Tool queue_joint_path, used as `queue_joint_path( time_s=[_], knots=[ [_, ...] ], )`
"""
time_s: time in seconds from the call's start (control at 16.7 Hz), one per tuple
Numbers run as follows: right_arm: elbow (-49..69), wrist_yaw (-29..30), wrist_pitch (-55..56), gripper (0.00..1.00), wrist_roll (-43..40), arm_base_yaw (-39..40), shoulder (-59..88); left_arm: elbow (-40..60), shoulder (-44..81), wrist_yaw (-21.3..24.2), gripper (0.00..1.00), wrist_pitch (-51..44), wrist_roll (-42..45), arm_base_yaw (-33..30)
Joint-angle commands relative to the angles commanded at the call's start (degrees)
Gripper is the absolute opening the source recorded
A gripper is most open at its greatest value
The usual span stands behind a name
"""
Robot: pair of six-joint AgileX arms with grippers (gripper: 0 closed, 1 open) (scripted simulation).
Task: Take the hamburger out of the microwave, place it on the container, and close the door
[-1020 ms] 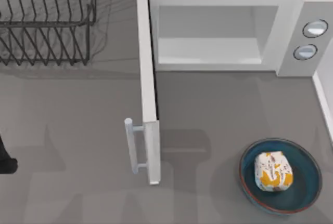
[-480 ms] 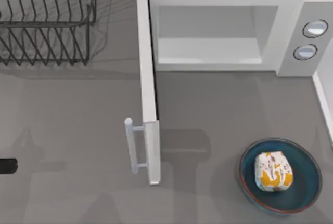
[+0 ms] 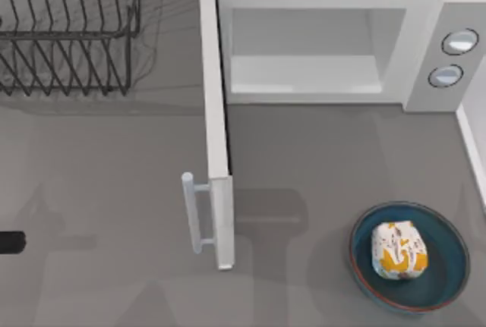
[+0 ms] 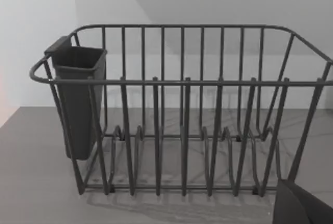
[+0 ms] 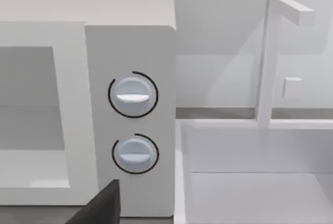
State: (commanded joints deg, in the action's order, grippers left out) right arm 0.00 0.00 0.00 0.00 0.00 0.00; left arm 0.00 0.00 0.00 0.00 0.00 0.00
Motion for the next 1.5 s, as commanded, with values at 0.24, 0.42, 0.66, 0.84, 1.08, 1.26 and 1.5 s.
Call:
queue_joint_path(
  time_s=[0.24,0.42,0.66,0.84,1.08,1.26,1.5],
  knots=[
    [0.0,0.0,0.0,1.00,0.0,0.0,0.0,1.6,4.4,4.4,0.00,3.2,0.1,4.4],
    [0.0,0.0,0.0,1.00,0.0,0.0,0.0,3.5,10.7,10.6,0.00,7.2,0.2,10.6],
    [0.0,0.0,0.0,1.00,0.0,0.0,0.0,4.6,14.0,13.8,0.00,9.3,0.2,13.8],
    [0.0,0.0,0.0,1.00,0.0,0.0,0.0,4.3,13.6,13.5,0.00,9.0,0.3,13.5],
    [0.0,0.0,0.0,1.00,0.0,0.0,0.0,3.2,7.8,10.1,0.00,4.6,0.2,10.1],
    [0.0,0.0,0.0,1.00,0.0,0.0,0.0,1.9,1.6,6.3,0.00,0.0,0.1,6.3],
    [0.0,0.0,0.0,1.00,0.0,0.0,0.0,1.4,0.0,4.9,0.00,-1.6,0.0,5.0]
  ],
)
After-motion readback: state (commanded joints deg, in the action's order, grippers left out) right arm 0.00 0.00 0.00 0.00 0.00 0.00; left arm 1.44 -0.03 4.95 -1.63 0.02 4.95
